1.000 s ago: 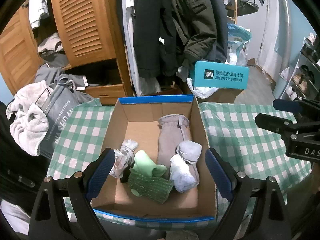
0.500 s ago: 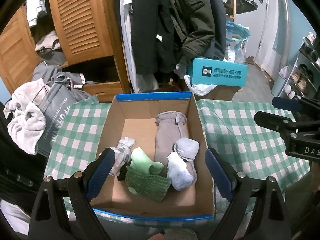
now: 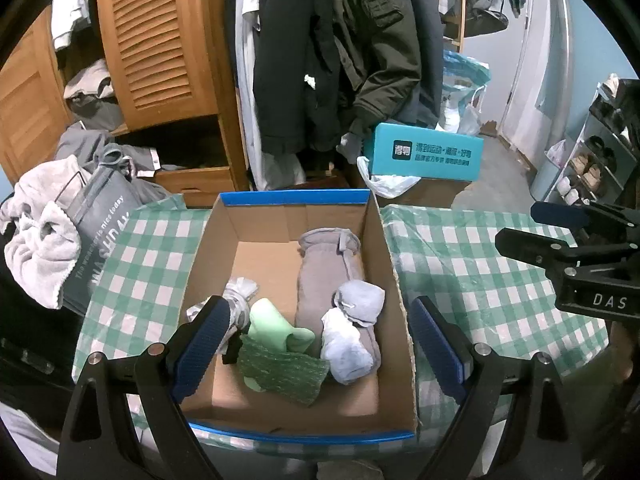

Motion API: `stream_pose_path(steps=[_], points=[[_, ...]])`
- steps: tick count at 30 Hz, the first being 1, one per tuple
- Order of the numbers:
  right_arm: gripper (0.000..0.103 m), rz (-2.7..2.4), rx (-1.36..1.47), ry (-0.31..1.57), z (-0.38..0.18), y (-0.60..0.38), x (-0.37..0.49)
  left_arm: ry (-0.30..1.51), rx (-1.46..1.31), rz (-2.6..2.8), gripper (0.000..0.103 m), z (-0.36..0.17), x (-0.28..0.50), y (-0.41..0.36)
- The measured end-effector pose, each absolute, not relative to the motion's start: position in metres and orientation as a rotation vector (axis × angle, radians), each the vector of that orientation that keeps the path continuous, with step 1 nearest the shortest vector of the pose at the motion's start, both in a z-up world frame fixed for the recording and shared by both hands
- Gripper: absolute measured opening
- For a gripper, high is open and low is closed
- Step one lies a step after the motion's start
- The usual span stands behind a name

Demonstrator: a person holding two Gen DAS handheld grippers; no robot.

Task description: Organize soft objects

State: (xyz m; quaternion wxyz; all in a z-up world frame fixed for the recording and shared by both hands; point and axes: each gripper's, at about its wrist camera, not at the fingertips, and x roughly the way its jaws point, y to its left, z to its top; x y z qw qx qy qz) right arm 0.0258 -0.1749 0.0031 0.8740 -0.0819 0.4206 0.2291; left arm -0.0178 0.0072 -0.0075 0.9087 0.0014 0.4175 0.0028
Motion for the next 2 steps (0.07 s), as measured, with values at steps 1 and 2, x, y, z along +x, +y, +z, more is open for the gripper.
stream_pose_path(steps=[1, 2], points=[[0.071, 0.478, -0.172, 0.877, 0.0034, -0.1744, 0.0259, 0.862, 0.003, 0.006, 0.093, -0.0074, -0.0174, 0.0073], [0.071, 0.479, -0.172, 0.877, 0.0036, -0.174, 0.0261, 0.864, 0.004, 0.006, 0.093, -0.0076, -0.0174, 0.0073]])
